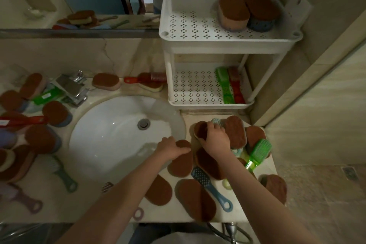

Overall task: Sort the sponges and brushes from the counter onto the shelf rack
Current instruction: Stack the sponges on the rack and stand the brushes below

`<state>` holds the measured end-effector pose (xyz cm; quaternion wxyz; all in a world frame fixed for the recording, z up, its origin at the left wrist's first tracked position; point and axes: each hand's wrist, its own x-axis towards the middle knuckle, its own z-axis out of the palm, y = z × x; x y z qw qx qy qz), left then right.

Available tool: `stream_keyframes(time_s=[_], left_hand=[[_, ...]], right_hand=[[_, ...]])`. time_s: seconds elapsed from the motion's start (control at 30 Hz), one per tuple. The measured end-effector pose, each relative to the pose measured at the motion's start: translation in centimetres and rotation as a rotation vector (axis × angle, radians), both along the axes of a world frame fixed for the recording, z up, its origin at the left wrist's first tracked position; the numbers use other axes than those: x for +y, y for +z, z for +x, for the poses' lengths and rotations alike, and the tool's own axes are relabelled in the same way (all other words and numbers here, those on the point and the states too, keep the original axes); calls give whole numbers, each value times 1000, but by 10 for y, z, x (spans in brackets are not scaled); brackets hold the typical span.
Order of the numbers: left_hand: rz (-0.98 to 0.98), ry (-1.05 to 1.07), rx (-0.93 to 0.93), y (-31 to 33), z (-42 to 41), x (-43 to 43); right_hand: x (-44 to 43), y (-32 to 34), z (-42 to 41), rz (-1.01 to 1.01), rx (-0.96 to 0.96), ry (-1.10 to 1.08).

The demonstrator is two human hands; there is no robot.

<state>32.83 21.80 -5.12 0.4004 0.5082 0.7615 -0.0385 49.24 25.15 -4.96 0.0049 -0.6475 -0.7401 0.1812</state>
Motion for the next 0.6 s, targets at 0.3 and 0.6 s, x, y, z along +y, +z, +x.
stream_keyframes(time_s=[0.3,0.6], left_hand=[[42,162,-181,-16,-3,-6],[287,656,-730,28,-28,9]], right_hand=[[10,4,-4,31,112,-2],[11,33,-21,160,529,-155]])
